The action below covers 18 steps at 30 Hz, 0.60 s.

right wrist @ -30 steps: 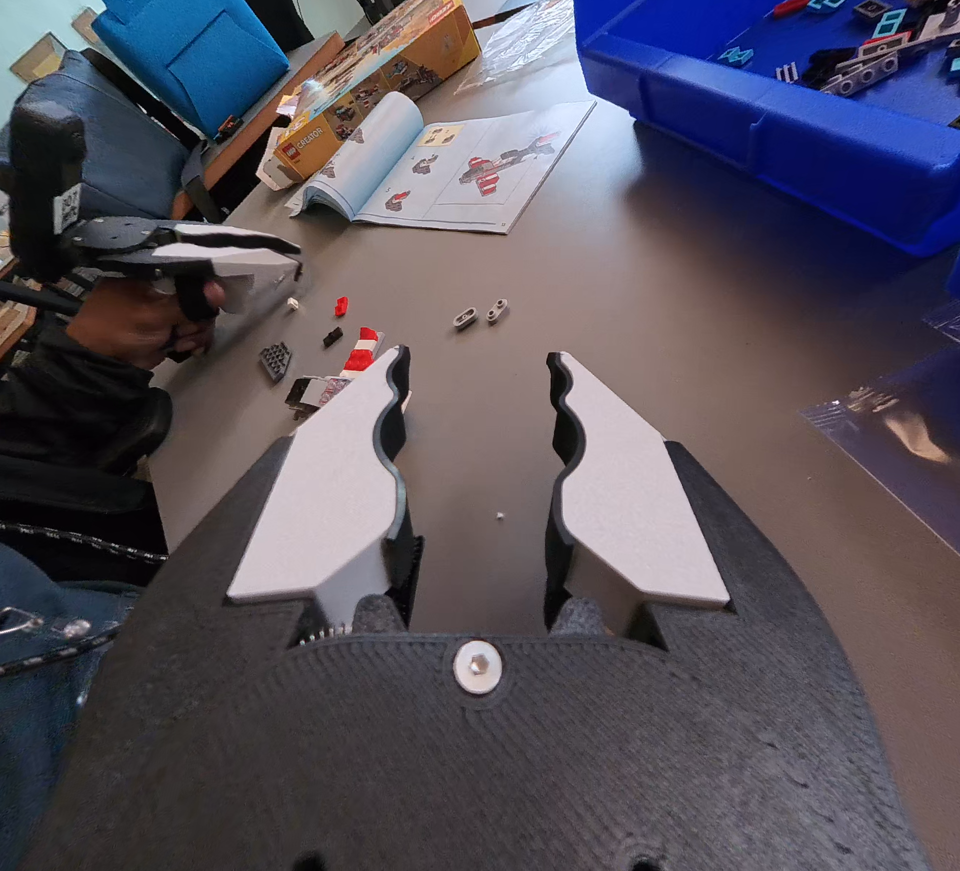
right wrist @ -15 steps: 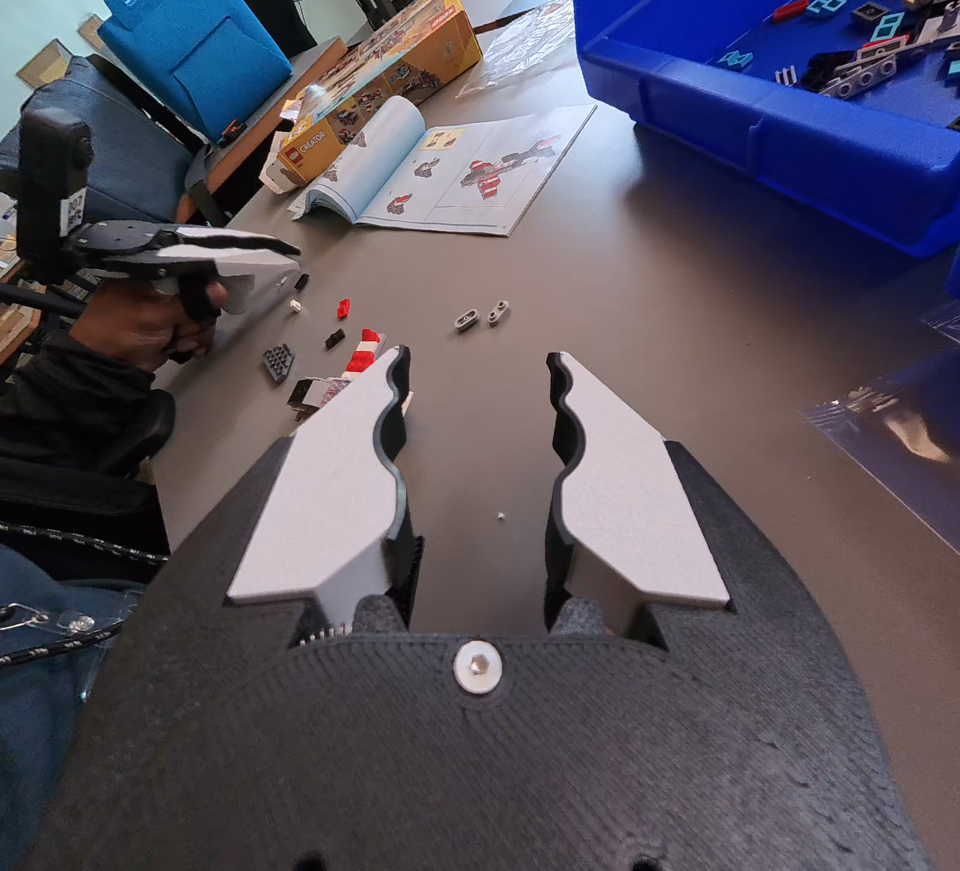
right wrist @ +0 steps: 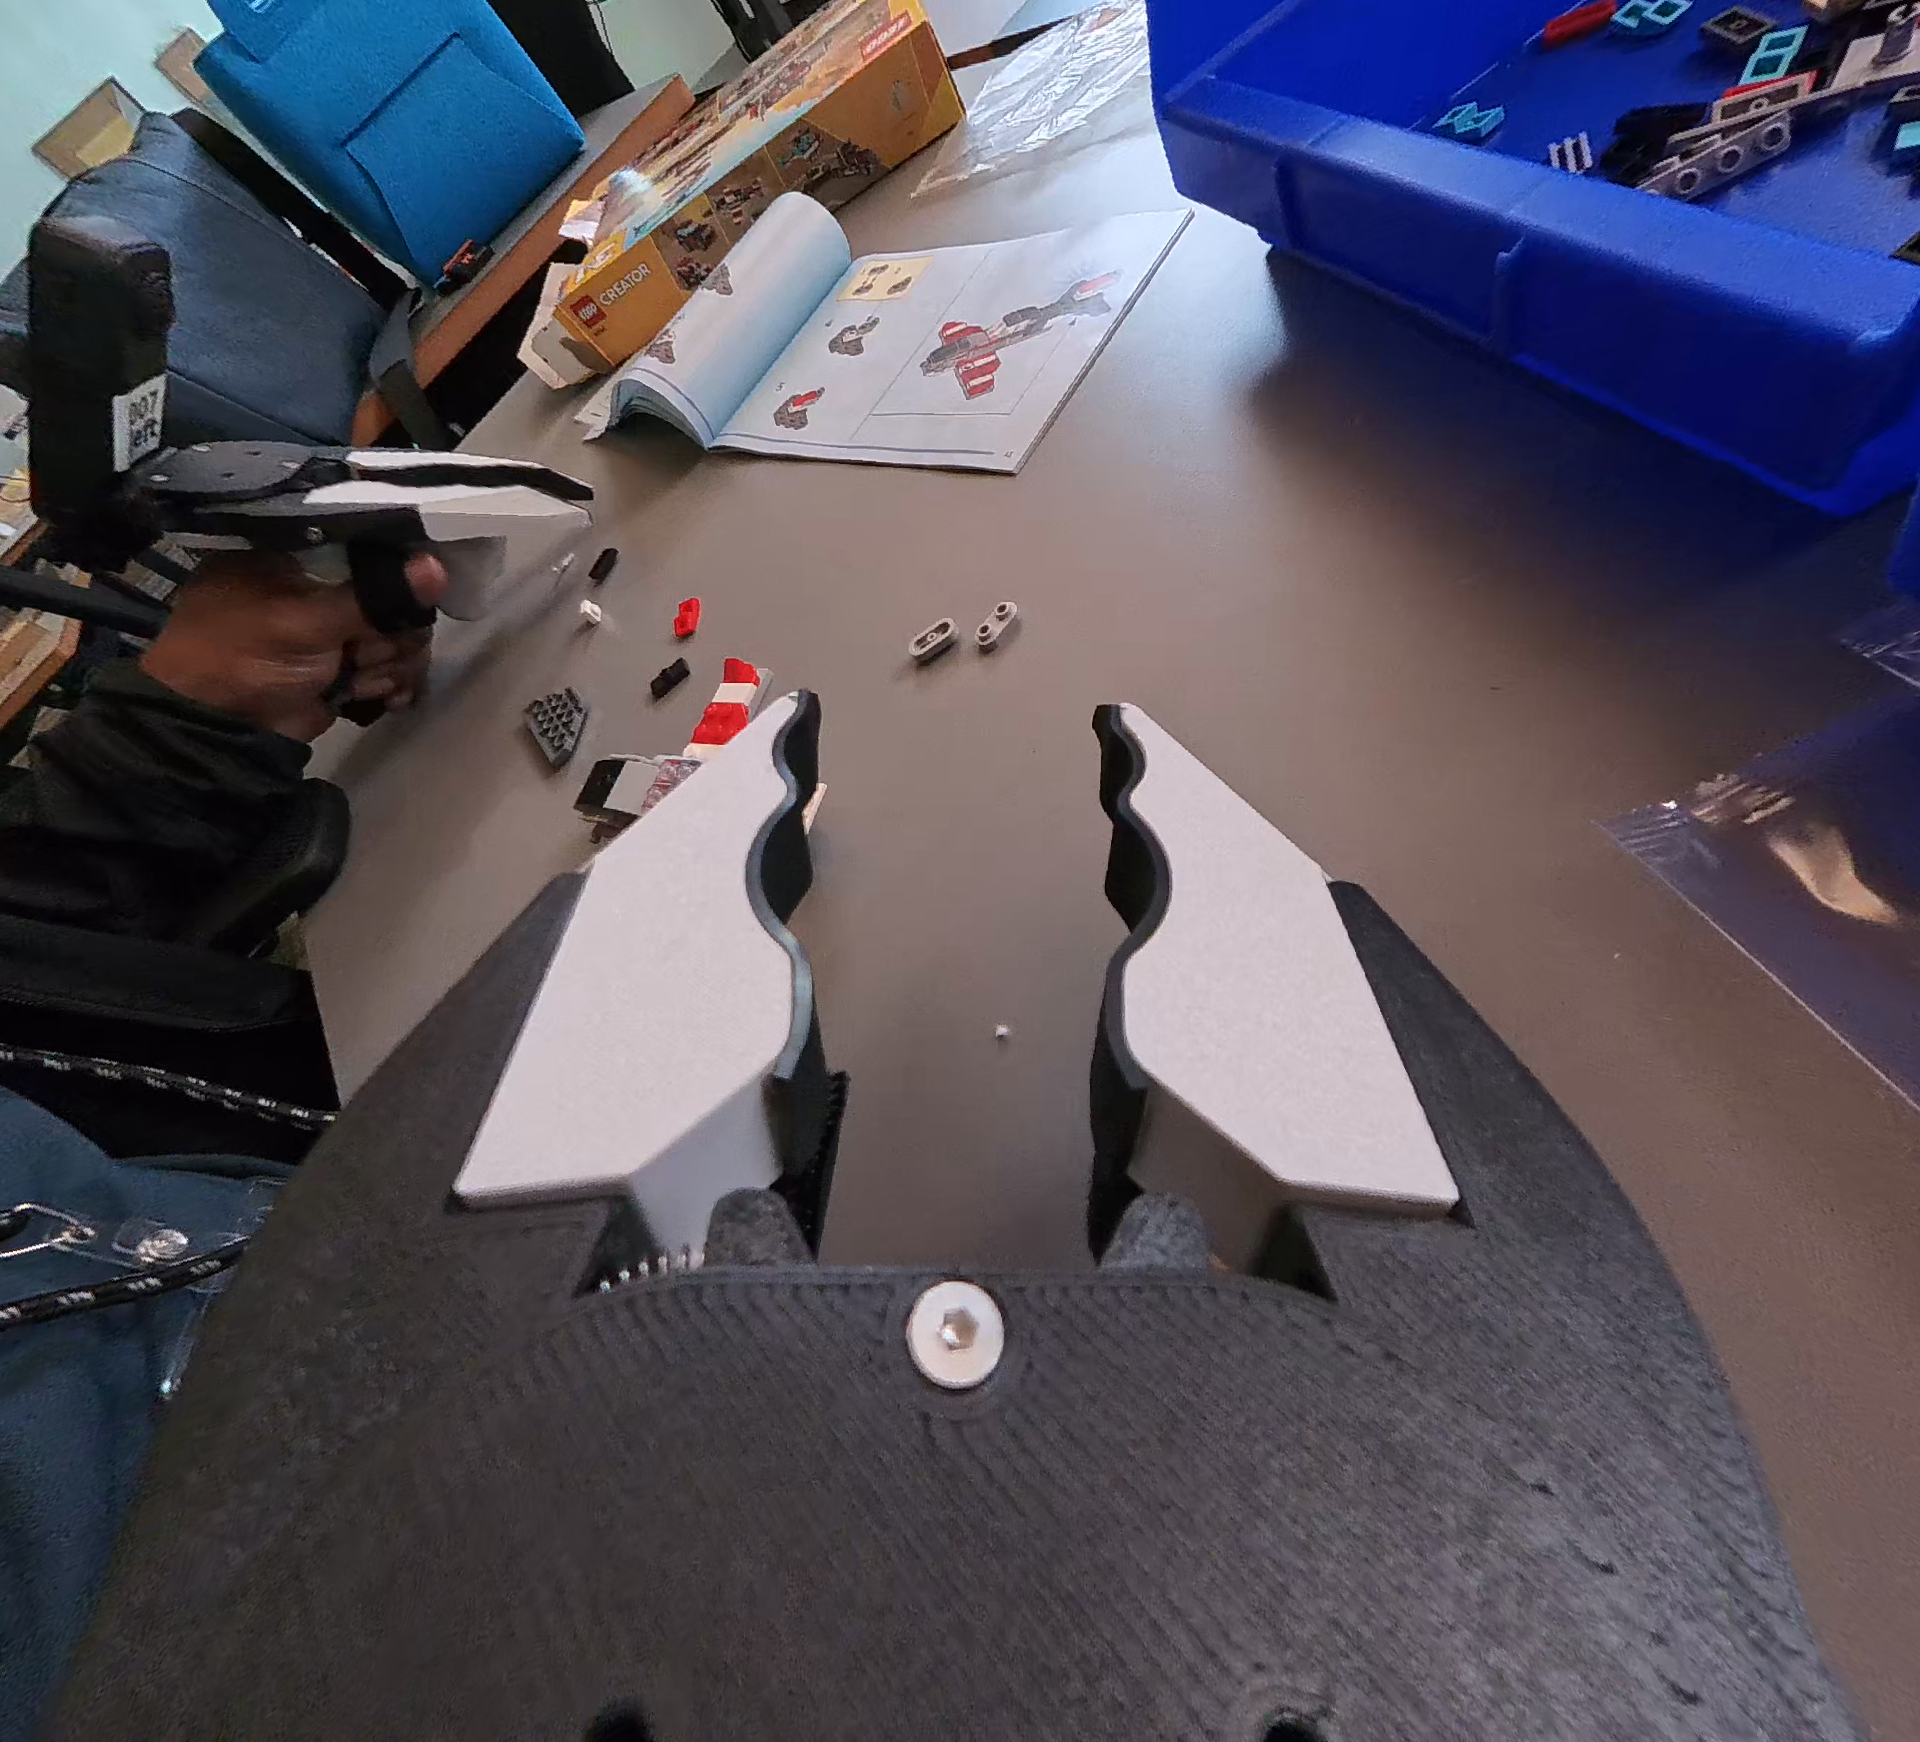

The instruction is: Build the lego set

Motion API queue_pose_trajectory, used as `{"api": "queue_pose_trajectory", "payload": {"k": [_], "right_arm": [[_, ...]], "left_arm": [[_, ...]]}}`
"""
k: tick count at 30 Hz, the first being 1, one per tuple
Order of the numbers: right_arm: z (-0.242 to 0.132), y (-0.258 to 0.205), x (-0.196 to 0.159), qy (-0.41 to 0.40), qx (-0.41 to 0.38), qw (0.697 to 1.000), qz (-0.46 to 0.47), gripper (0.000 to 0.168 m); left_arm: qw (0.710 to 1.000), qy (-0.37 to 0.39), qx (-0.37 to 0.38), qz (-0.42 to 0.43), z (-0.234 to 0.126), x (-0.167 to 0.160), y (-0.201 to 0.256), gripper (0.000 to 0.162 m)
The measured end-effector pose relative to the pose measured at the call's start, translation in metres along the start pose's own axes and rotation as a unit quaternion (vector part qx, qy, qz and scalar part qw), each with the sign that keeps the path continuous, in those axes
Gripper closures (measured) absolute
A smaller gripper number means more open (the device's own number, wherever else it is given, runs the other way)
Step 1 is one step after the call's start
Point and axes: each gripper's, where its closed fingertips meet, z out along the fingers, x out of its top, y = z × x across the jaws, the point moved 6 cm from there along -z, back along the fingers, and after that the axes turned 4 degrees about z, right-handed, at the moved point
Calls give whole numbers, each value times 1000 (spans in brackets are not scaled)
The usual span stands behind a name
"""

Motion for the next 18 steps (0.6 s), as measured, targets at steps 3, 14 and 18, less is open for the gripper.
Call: {"api": "queue_pose_trajectory", "payload": {"k": [3,14,18], "right_arm": [[0,0,0,0,-1,1000,0,112],[0,-1,0,1,-3,1000,-1,112],[0,-1,0,2,-4,1000,-1,113]], "left_arm": [[1000,-3,-4,-6,0,-1,0,126],[1000,-1,-10,-16,-1,-1,-2,126],[1000,-1,-11,-19,-1,-1,-2,126]]}}
